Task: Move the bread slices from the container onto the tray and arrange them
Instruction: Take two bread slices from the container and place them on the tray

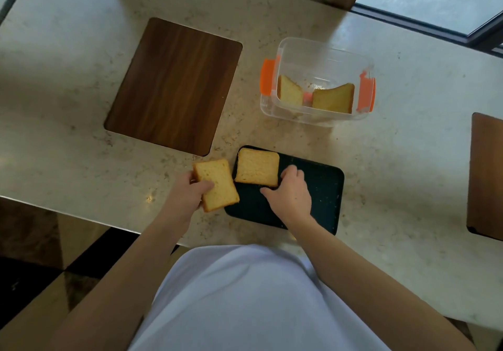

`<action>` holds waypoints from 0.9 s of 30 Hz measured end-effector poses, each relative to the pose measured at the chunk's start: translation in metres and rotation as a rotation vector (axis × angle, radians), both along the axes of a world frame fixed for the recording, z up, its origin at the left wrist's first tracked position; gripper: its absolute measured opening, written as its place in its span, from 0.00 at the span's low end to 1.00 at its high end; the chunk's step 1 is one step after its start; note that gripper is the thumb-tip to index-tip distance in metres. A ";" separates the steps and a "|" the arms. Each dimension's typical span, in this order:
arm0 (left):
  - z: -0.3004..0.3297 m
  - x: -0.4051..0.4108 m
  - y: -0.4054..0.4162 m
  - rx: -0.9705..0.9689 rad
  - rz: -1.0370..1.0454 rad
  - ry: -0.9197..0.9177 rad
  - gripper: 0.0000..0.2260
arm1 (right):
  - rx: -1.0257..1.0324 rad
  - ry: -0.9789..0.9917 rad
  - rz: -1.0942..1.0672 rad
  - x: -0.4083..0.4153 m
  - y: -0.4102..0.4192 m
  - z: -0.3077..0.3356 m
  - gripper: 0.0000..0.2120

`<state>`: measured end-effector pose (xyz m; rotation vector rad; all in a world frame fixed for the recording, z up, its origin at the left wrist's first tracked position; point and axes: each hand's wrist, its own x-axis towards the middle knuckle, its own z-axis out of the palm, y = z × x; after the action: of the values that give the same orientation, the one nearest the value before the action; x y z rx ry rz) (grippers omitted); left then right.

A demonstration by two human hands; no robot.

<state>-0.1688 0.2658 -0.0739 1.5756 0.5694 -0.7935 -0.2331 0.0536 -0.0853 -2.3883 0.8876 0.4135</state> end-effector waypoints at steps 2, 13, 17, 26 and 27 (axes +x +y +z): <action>0.000 0.001 -0.002 0.003 0.013 -0.001 0.16 | -0.025 0.001 0.072 0.006 -0.001 -0.002 0.34; -0.006 0.000 -0.002 0.027 -0.036 0.014 0.21 | 0.078 0.067 0.003 0.022 0.008 -0.004 0.34; -0.006 0.002 -0.003 0.005 -0.042 0.014 0.24 | 0.107 0.075 -0.065 0.023 0.012 -0.004 0.35; -0.006 0.003 -0.005 0.022 -0.118 -0.020 0.23 | 0.083 0.077 0.023 0.027 0.007 0.000 0.34; -0.005 0.004 -0.008 0.018 -0.132 -0.021 0.22 | 0.090 0.079 0.030 0.028 0.006 0.001 0.34</action>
<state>-0.1647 0.2582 -0.0792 1.6496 0.4615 -0.8717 -0.2052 0.0598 -0.0840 -2.3193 0.8506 0.5515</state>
